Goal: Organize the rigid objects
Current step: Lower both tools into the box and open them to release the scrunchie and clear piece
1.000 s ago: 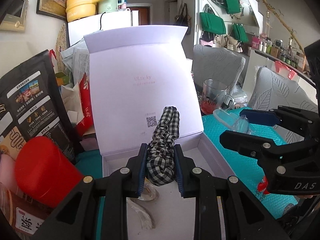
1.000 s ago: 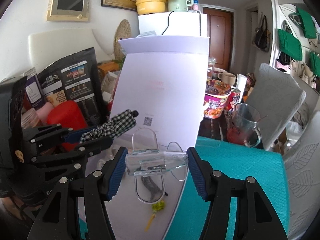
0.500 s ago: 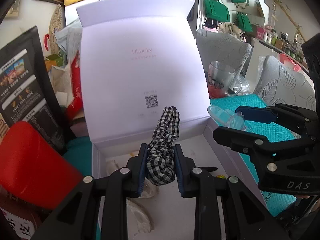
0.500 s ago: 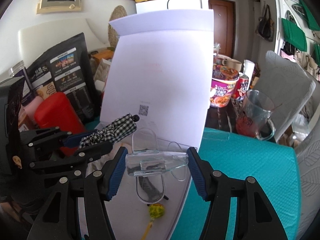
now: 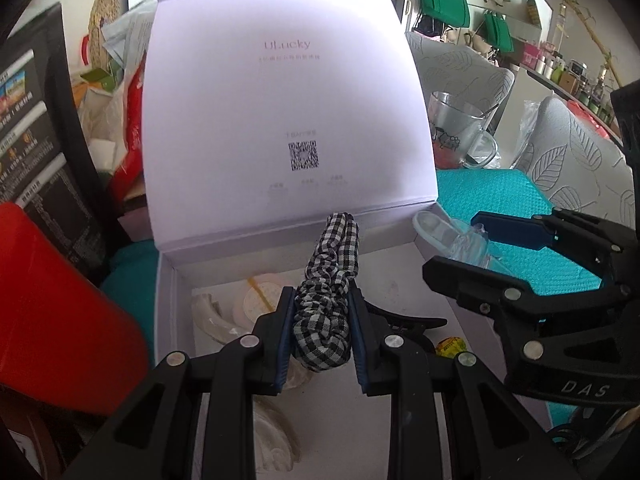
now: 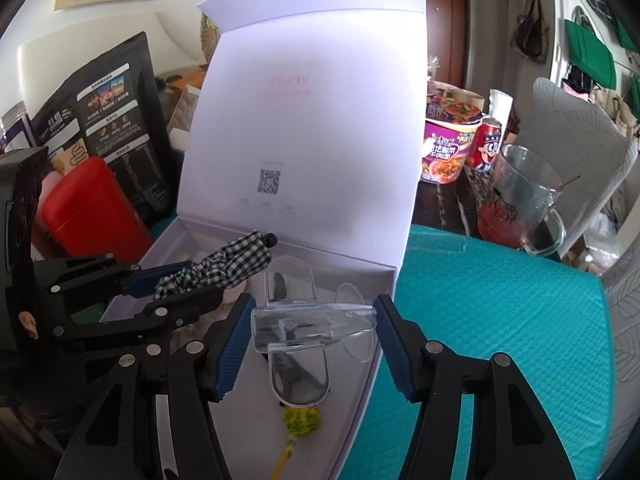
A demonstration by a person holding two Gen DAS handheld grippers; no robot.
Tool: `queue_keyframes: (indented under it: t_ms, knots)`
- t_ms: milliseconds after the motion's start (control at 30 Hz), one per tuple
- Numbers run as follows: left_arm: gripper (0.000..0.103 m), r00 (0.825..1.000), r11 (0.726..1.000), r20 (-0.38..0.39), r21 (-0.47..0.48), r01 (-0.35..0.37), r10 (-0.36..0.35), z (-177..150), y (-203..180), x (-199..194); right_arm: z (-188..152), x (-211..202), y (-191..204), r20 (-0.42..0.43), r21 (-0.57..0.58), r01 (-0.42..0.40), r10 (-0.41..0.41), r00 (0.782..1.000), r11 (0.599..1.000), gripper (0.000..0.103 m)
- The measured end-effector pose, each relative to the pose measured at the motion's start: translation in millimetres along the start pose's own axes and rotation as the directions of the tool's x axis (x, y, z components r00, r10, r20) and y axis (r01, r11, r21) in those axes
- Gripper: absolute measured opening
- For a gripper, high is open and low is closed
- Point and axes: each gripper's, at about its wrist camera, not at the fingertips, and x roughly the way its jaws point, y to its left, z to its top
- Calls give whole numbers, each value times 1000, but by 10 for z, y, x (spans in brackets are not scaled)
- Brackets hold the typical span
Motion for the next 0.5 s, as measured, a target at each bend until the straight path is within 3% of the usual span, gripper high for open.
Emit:
queue_keyframes:
  t_ms: [133,500]
  knots:
    - [25,999,1000,-35,-14,7,-8,-21,21,92,-10,68,-11,-23,14,-24,24,999,1000,60]
    - [25,999,1000,-38,-6,-24,24,-50,26,119,-42,184,-33,-49,33,-22,24,998,999,60]
